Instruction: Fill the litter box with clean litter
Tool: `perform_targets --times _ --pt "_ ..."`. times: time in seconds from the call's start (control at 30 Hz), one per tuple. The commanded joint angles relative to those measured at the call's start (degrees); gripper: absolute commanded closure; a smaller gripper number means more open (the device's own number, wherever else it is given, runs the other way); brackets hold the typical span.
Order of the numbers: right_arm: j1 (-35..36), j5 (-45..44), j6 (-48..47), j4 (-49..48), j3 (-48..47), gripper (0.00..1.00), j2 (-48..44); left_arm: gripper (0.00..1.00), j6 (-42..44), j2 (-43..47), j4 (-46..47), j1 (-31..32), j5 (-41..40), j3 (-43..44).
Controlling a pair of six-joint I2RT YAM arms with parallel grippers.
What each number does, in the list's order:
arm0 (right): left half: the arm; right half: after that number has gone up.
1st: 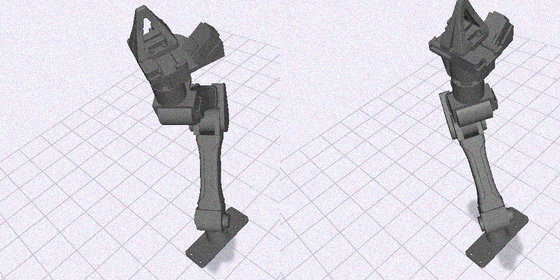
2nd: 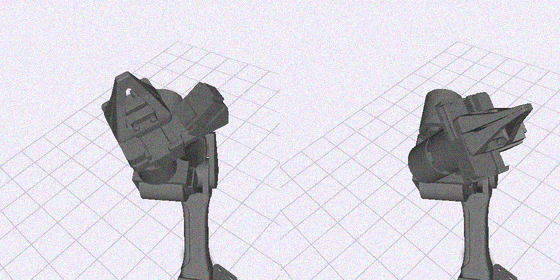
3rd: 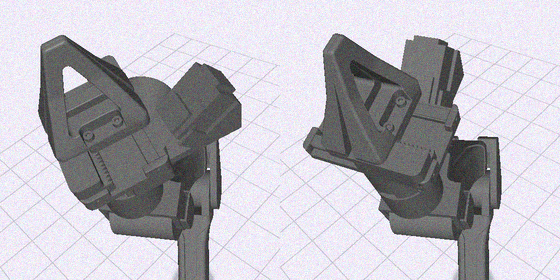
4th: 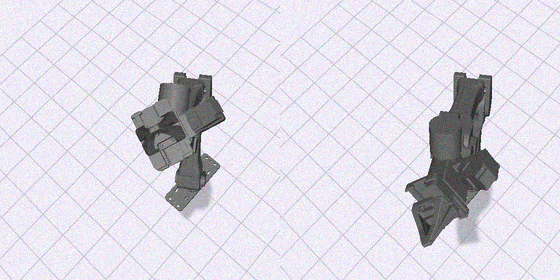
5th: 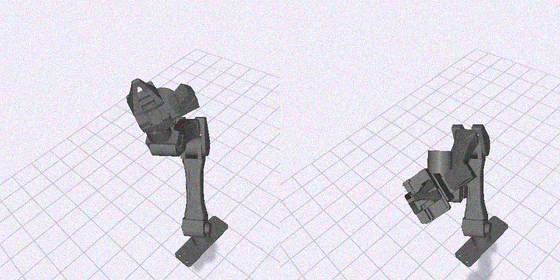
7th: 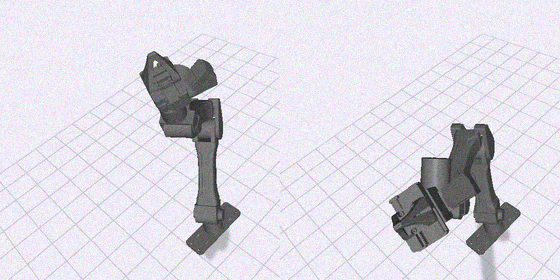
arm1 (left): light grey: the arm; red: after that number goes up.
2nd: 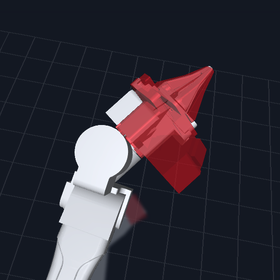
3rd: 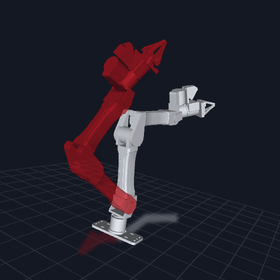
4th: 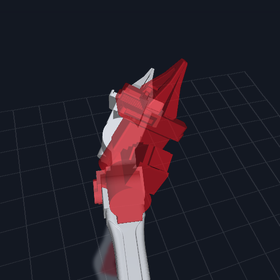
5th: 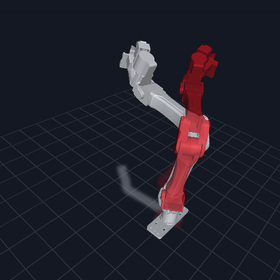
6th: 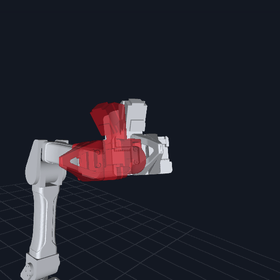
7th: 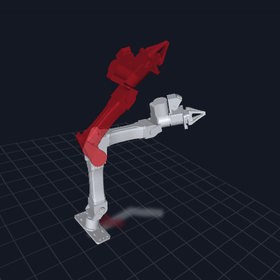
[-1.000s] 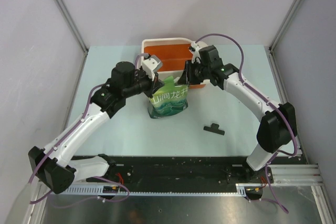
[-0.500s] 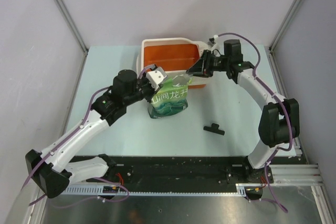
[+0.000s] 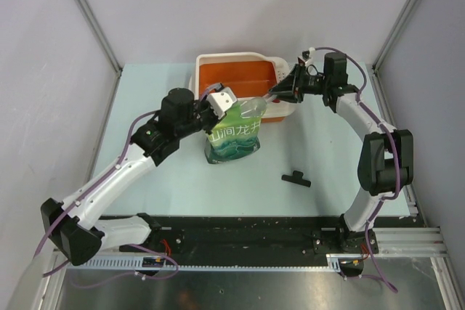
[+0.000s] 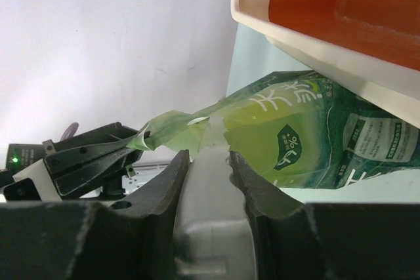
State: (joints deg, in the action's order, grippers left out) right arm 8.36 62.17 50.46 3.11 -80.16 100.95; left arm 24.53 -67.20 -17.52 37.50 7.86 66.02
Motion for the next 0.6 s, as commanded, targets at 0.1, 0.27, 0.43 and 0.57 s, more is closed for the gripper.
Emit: perform_targets --times 0.1,0.27,0.43,0.57 --pt "-3.53 -2.05 4.92 -1.57 0.00 1.00 -0.13 1.00 1.74 1.02 2.23 -0.93 0.58 4.73" --pt "-3.62 -10.92 3.09 14.16 -2.19 1.00 -2.76 1.00 2.53 0.75 2.23 -0.50 -0.82 5.61" --pt "-3.52 -3.42 7.36 3.70 0.34 1.00 -2.34 1.00 3.33 -0.12 2.14 0.12 -1.26 6.49" --pt "-5.19 0.22 10.09 -6.26 1.50 1.00 0.39 1.00 3.94 -0.56 2.14 -0.05 -1.44 6.67"
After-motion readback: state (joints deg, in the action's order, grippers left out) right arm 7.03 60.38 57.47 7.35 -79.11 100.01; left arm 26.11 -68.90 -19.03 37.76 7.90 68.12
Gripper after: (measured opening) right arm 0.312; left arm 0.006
